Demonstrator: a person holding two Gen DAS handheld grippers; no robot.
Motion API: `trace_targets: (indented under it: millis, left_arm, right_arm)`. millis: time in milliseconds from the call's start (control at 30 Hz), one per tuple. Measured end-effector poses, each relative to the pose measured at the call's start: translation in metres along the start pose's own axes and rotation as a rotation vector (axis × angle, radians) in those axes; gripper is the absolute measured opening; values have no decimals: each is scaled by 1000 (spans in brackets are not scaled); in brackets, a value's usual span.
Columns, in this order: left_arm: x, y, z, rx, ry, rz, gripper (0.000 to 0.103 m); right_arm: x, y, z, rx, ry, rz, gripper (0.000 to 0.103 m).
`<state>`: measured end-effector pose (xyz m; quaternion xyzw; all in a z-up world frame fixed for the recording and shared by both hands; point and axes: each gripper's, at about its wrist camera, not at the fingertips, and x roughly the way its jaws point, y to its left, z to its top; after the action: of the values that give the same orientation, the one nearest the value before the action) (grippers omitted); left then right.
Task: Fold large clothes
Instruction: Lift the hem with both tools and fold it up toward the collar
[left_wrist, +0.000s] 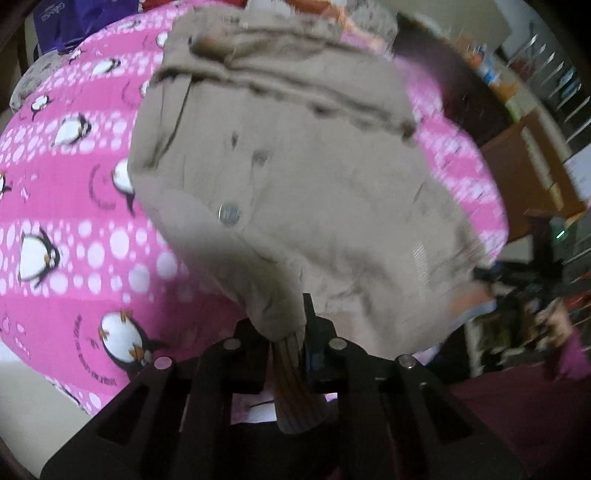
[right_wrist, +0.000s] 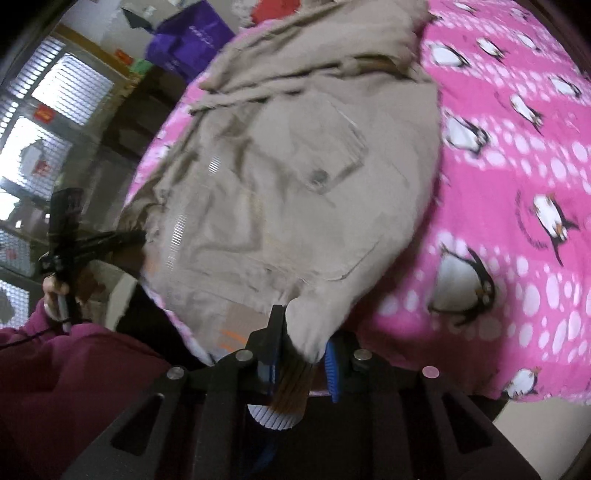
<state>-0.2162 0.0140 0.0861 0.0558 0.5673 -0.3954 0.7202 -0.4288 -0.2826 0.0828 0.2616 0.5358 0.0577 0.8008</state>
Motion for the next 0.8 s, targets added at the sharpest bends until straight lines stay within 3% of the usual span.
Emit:
trace_targets:
  millis: [133, 333, 533, 667, 800]
  left_arm:
    - [-28, 6, 26, -49, -83, -38, 11]
    - [-59, 13, 79, -80, -235, -55, 11]
    - [-68, 18, 160, -64, -401, -17, 11]
    - [-56, 19, 219, -54, -449, 17, 10]
    - [-32, 28, 273, -48, -466, 75, 10]
  right_arm:
    - [-11, -1, 19, 37, -62, 113, 18]
    - [-36, -9, 71, 94, -244, 244, 17]
    - [-55, -10, 152, 51, -399, 193, 16]
    - [-63, -23, 209, 60, -475, 135, 16]
    - [-58, -47, 261, 110, -496, 94, 16]
